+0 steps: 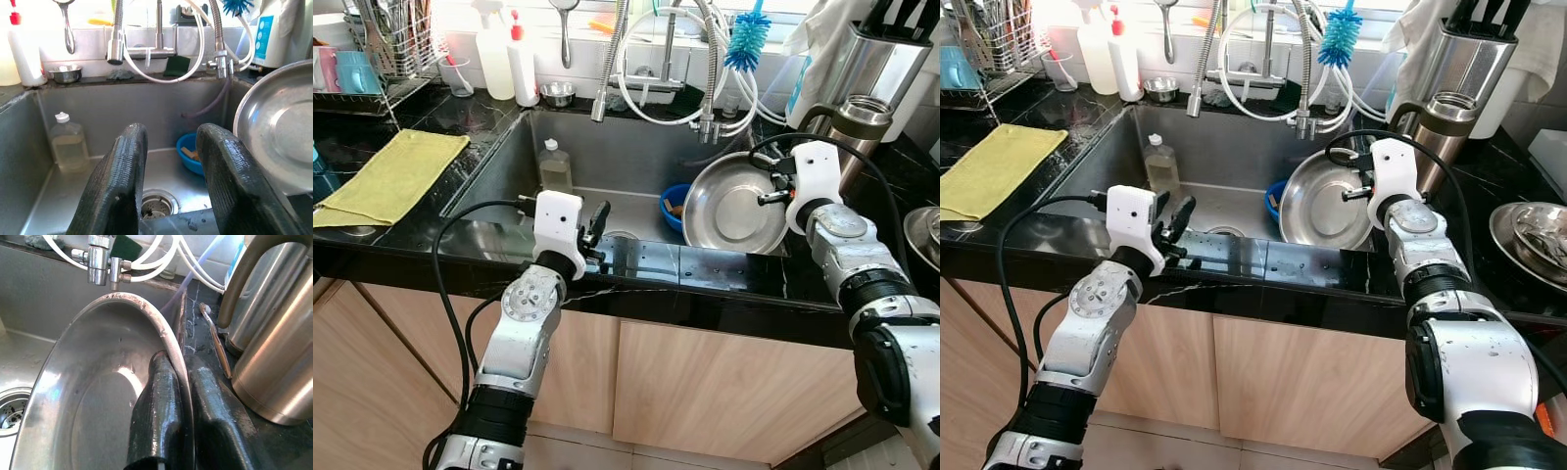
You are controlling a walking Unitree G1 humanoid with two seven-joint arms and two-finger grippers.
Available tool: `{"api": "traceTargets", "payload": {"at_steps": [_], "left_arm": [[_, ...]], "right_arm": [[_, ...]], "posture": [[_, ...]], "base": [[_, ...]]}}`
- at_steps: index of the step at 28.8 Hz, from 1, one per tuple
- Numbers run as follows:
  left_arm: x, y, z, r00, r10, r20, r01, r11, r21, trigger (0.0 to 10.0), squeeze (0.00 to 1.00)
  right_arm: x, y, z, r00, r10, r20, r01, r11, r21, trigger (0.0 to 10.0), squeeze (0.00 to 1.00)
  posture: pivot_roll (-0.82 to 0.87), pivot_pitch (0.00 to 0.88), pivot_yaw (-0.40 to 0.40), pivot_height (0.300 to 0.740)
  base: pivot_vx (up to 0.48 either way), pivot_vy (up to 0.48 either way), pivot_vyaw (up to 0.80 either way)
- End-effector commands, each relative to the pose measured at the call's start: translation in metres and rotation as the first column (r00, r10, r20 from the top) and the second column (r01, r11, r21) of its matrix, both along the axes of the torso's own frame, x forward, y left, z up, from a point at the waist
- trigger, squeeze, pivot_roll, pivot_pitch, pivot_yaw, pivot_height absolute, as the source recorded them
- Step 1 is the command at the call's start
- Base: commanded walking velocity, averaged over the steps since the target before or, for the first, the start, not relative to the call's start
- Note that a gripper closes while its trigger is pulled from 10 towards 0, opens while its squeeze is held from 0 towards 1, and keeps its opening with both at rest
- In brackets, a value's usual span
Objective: Kitchen organization
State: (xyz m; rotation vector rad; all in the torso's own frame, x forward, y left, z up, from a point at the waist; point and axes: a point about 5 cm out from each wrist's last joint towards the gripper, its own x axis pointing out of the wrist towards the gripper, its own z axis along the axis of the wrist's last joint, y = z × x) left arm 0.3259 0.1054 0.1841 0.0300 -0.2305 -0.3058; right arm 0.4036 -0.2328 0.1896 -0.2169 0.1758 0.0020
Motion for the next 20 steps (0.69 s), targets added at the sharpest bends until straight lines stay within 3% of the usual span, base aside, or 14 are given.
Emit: {"api": "traceTargets", "payload": {"at_steps": [1,8,9,11,14,16,20], "left_arm": [[-0.002,0.0,0.004,1.0,-0.006,0.006,0.006,1.0,0.002,10.0,0.0],[-0.005,0.001,0.004,1.0,-0.006,-0.001,0.006,1.0,0.009,10.0,0.0],[-0.006,0.002,0.004,1.0,-0.006,-0.003,0.006,1.0,0.011,10.0,0.0],[-0.006,0.002,0.004,1.0,-0.007,-0.005,0.007,1.0,0.012,10.0,0.0],[-0.006,0.002,0.004,1.0,-0.008,-0.008,0.009,1.0,0.014,10.0,0.0],[-0.007,0.002,0.004,1.0,-0.009,-0.01,0.009,1.0,0.015,10.0,0.0],[-0.006,0.002,0.004,1.0,-0.01,-0.011,0.01,1.0,0.015,10.0,0.0]], "right_arm": [[-0.006,-0.002,-0.021,0.997,-0.004,-0.077,0.005,1.0,0.006,10.0,0.0],[-0.009,-0.004,-0.027,0.996,-0.025,-0.091,0.026,1.0,0.014,10.0,0.0],[-0.009,-0.004,-0.029,0.995,-0.029,-0.094,0.031,0.999,0.02,10.0,0.94],[-0.01,-0.004,-0.03,0.995,-0.032,-0.097,0.034,0.999,0.023,10.0,1.0],[-0.01,-0.004,-0.031,0.995,-0.031,-0.098,0.034,0.999,0.021,10.0,1.0],[-0.01,-0.004,-0.032,0.995,-0.03,-0.099,0.032,0.999,0.02,10.0,0.0],[-0.011,-0.003,-0.033,0.994,-0.032,-0.101,0.034,0.999,0.022,10.0,0.0]], "posture": [[0.09,0.049,-0.059,0.74],[0.1,0.063,-0.056,0.74],[0.09,0.064,-0.055,0.74],[0.09,0.064,-0.055,0.74],[0.1,0.066,-0.053,0.74],[0.1,0.067,-0.052,0.74],[0.1,0.069,-0.051,0.74]], "base": [[0.0,0.0,0.0],[0.0,0.0,0.0],[0.0,0.0,0.0],[0.0,0.0,0.0],[0.0,0.0,0.0],[0.0,0.0,0.0],[0.0,0.0,0.0]]}}
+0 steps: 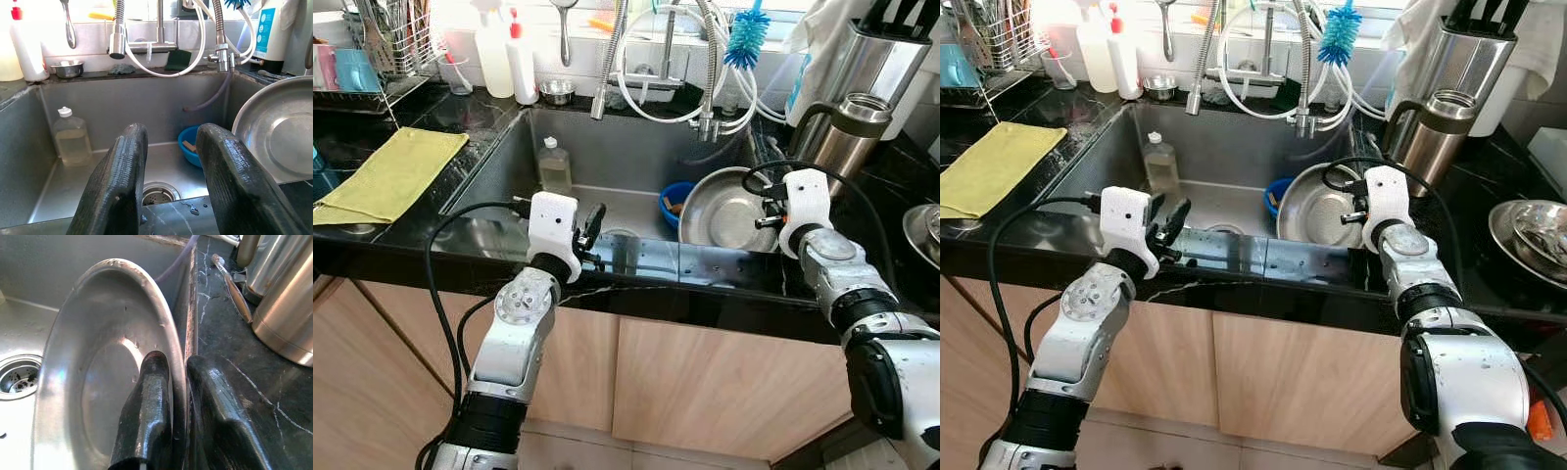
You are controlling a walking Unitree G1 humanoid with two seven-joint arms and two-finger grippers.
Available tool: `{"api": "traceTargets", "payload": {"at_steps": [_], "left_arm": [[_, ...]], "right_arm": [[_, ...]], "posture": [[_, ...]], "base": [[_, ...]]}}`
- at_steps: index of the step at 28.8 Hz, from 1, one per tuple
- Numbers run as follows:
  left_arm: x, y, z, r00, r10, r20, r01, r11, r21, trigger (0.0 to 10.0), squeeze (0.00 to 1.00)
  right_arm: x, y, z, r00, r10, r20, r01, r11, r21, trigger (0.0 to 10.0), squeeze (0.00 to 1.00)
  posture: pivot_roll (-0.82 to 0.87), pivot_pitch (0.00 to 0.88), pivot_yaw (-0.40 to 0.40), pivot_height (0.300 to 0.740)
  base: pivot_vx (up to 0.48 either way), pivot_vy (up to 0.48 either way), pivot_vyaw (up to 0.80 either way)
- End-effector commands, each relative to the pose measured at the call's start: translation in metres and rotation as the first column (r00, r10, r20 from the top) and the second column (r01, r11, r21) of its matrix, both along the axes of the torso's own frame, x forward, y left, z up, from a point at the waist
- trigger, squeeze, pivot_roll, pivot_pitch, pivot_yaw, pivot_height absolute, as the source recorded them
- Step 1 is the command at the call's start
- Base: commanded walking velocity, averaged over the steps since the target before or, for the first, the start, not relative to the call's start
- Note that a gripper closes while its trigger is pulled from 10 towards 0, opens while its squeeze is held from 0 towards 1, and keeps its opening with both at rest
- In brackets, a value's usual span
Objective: Kitchen organization
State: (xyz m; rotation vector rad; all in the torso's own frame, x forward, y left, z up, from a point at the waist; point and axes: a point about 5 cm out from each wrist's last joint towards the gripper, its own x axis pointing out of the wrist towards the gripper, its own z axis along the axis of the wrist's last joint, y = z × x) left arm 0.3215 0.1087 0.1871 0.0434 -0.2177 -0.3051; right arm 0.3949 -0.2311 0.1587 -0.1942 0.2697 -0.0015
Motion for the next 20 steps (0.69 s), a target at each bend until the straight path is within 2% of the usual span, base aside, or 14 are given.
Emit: {"api": "traceTargets", "payload": {"at_steps": [1,6,7,10,11,12,16,17,19,20], "left_arm": [[-0.002,-0.001,0.001,1.0,-0.013,0.0,0.013,1.0,0.001,10.0,0.0],[-0.002,-0.002,0.001,1.0,-0.016,-0.001,0.016,1.0,0.001,10.0,0.0],[-0.002,-0.003,0.001,1.0,-0.017,-0.002,0.017,1.0,0.0,10.0,0.0],[-0.002,-0.003,0.001,1.0,-0.017,-0.002,0.017,1.0,-0.001,10.0,0.0],[-0.002,-0.003,0.001,1.0,-0.017,-0.002,0.017,1.0,-0.001,10.0,0.0],[-0.002,-0.003,0.001,1.0,-0.016,-0.001,0.016,1.0,-0.001,10.0,0.0],[-0.001,-0.003,0.002,1.0,-0.018,0.002,0.018,1.0,-0.003,10.0,0.0],[-0.001,-0.004,0.003,1.0,-0.02,0.002,0.02,1.0,-0.004,10.0,0.0],[-0.001,-0.004,0.003,1.0,-0.02,0.002,0.02,1.0,-0.004,10.0,0.0],[0.0,-0.004,0.002,1.0,-0.021,0.002,0.021,1.0,-0.004,10.0,0.0]], "right_arm": [[-0.002,-0.005,-0.003,1.0,-0.018,-0.01,0.018,1.0,0.003,10.0,0.0],[-0.003,-0.004,-0.005,1.0,-0.013,-0.017,0.014,1.0,0.019,10.0,0.0],[-0.003,-0.004,-0.006,1.0,-0.022,-0.02,0.023,1.0,0.022,10.0,1.0],[-0.003,-0.005,-0.006,0.999,-0.03,-0.017,0.03,0.999,0.011,10.0,1.0],[-0.003,-0.005,-0.005,0.999,-0.03,-0.013,0.03,0.999,0.01,10.0,0.2],[-0.003,-0.005,-0.004,1.0,-0.031,-0.006,0.031,0.999,0.012,10.0,0.0],[0.0,-0.008,0.005,0.998,-0.055,0.04,0.054,0.998,0.03,10.0,0.0],[0.002,-0.009,0.012,0.995,-0.068,0.075,0.064,0.997,0.053,10.0,0.0],[0.002,-0.009,0.013,0.995,-0.066,0.076,0.063,0.997,0.053,10.0,0.0],[0.002,-0.01,0.013,0.994,-0.076,0.073,0.073,0.996,0.04,10.0,1.0]], "posture": [[0.1,0.067,-0.05,0.74],[0.09,0.063,-0.05,0.74],[0.1,0.061,-0.05,0.74],[0.1,0.062,-0.049,0.74],[0.1,0.06,-0.048,0.74],[0.09,0.06,-0.047,0.74],[0.09,0.059,-0.045,0.74],[0.09,0.058,-0.042,0.74],[0.09,0.058,-0.042,0.74],[0.09,0.055,-0.042,0.74]], "base": [[0.0,0.0,0.0],[0.0,0.0,0.0],[0.0,0.0,0.0],[0.0,0.0,0.0],[0.0,0.0,0.0],[0.0,0.0,0.0],[0.0,0.0,0.0],[0.0,0.0,0.0],[0.0,0.0,0.0],[0.0,0.0,0.0]]}}
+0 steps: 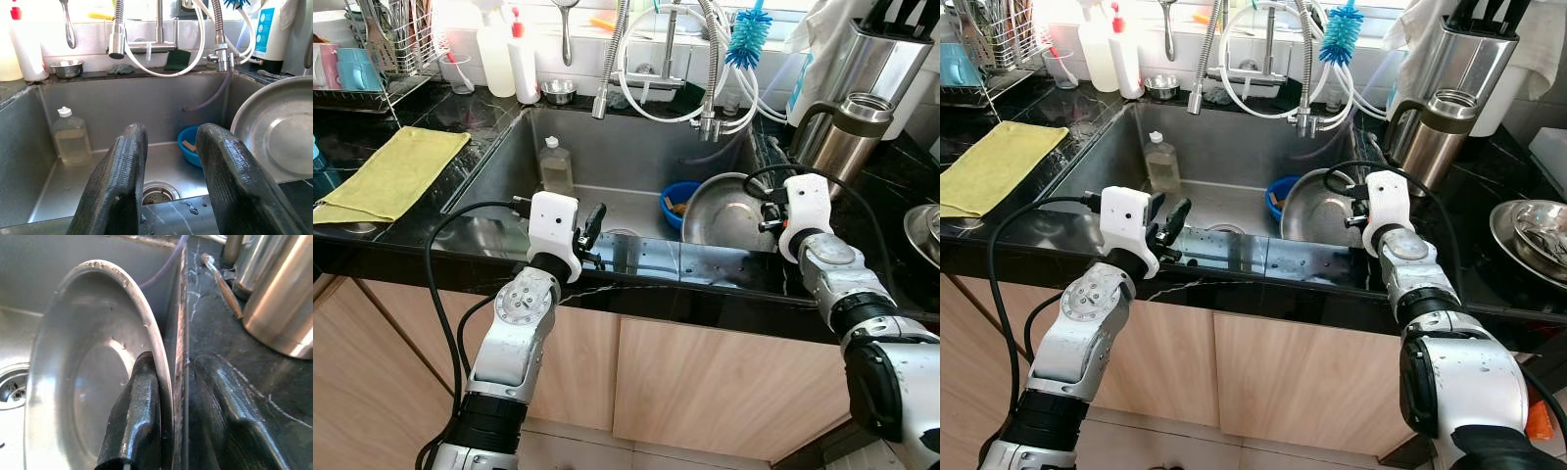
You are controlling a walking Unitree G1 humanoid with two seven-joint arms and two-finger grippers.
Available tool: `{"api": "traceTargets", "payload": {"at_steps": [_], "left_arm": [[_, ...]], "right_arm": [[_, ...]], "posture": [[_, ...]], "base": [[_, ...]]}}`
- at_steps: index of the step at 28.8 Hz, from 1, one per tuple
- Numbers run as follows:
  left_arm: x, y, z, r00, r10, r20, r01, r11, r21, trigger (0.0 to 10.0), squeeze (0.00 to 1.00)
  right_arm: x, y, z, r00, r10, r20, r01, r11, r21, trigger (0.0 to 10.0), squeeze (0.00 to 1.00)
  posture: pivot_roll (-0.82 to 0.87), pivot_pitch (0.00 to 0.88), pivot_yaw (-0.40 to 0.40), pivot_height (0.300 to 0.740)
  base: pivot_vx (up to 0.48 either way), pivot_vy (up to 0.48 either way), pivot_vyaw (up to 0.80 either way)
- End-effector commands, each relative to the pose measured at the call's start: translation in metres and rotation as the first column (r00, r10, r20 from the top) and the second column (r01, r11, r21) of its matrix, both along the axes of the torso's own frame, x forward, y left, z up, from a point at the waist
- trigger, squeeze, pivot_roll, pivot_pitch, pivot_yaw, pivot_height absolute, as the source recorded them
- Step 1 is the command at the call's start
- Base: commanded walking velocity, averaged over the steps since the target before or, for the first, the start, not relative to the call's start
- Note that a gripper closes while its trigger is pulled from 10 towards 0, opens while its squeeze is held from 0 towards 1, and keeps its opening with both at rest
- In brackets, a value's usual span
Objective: Kitchen organization
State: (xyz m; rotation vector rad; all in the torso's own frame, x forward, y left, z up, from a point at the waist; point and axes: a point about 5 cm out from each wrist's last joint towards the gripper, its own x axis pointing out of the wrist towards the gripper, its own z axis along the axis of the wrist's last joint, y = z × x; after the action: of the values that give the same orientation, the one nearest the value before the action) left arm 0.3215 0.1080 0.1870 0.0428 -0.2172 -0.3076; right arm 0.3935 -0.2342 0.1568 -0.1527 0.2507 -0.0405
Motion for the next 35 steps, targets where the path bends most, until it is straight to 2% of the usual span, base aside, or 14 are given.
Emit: {"api": "traceTargets", "payload": {"at_steps": [1,3,4,10,12,16,17,18,19,21,26,31,32,35], "left_arm": [[0.0,-0.003,0.002,1.0,-0.018,0.003,0.018,1.0,-0.004,10.0,0.0],[0.0,-0.004,0.003,1.0,-0.02,0.004,0.02,1.0,-0.005,10.0,0.0],[0.0,-0.004,0.003,1.0,-0.02,0.004,0.02,1.0,-0.005,10.0,0.0],[0.0,-0.006,0.003,1.0,-0.029,0.003,0.029,1.0,0.0,10.0,0.0],[0.001,-0.006,0.003,1.0,-0.029,0.005,0.029,1.0,0.0,10.0,0.0],[0.001,-0.006,0.003,1.0,-0.029,0.005,0.029,1.0,0.0,10.0,0.0],[0.0,-0.005,0.003,1.0,-0.028,0.002,0.028,1.0,0.001,10.0,0.0],[0.0,-0.005,0.002,1.0,-0.028,0.001,0.028,1.0,0.002,10.0,0.0],[0.0,-0.005,0.002,1.0,-0.025,0.001,0.025,1.0,0.003,10.0,0.0],[0.001,-0.004,0.002,1.0,-0.021,0.001,0.021,1.0,0.005,10.0,0.0],[0.001,-0.003,0.002,1.0,-0.018,0.002,0.018,1.0,0.007,10.0,0.0],[0.003,-0.003,0.003,1.0,-0.017,0.004,0.017,1.0,0.006,10.0,0.0],[0.004,-0.003,0.003,1.0,-0.015,0.006,0.015,1.0,0.004,10.0,0.0],[0.005,-0.004,0.003,1.0,-0.013,0.015,0.012,1.0,0.004,10.0,0.0]], "right_arm": [[0.003,-0.007,0.015,0.998,-0.034,0.051,0.034,0.999,0.002,10.0,1.0],[0.003,-0.007,0.014,0.998,-0.034,0.047,0.034,0.999,-0.009,10.0,1.0],[0.003,-0.007,0.013,0.999,-0.03,0.041,0.031,0.999,-0.012,10.0,0.0],[0.003,-0.004,0.012,1.0,-0.01,0.028,0.01,1.0,-0.009,10.0,0.0],[0.006,-0.004,0.018,0.996,-0.069,0.061,0.055,0.978,0.2,10.0,0.0],[0.006,-0.004,0.019,0.995,-0.078,0.062,0.061,0.97,0.233,10.0,0.0],[0.007,-0.004,0.021,0.992,-0.108,0.069,0.079,0.939,0.335,10.0,1.0],[0.007,-0.003,0.022,0.991,-0.118,0.07,0.084,0.924,0.374,10.0,0.0],[0.007,-0.003,0.023,0.989,-0.134,0.07,0.088,0.887,0.453,10.0,0.0],[0.008,-0.003,0.023,0.986,-0.152,0.065,0.099,0.858,0.505,10.0,0.0],[0.009,-0.001,0.027,0.986,-0.142,0.09,0.076,0.855,0.513,10.0,0.0],[0.013,0.003,0.044,0.976,-0.094,0.194,0.006,0.91,0.414,10.0,0.0],[0.014,0.004,0.051,0.968,-0.068,0.243,-0.009,0.953,0.304,10.0,0.0],[0.014,0.007,0.06,0.945,-0.049,0.323,-0.033,0.969,0.243,10.0,0.0]], "posture": [[0.09,0.055,-0.042,0.74],[0.09,0.052,-0.042,0.74],[0.09,0.049,-0.041,0.74],[0.09,0.042,-0.039,0.74],[0.09,0.039,-0.039,0.74],[0.09,0.039,-0.039,0.74],[0.09,0.045,-0.041,0.74],[0.09,0.045,-0.041,0.74],[0.09,0.047,-0.043,0.74],[0.09,0.049,-0.042,0.74],[0.09,0.051,-0.042,0.74],[0.09,0.049,-0.041,0.74],[0.08,0.049,-0.038,0.74],[0.07,0.048,-0.035,0.74]], "base": [[0.0,0.0,0.0],[0.0,0.0,0.0],[0.0,0.0,0.0],[0.0,0.0,0.0],[0.0,0.0,0.0],[0.0,0.0,0.0],[0.0,0.0,0.0],[0.0,0.0,0.0],[0.0,0.0,0.0],[0.0,0.0,0.0],[0.0,0.0,0.0],[0.0,0.0,0.0],[0.0,0.0,0.0],[0.0,0.0,0.0]]}}
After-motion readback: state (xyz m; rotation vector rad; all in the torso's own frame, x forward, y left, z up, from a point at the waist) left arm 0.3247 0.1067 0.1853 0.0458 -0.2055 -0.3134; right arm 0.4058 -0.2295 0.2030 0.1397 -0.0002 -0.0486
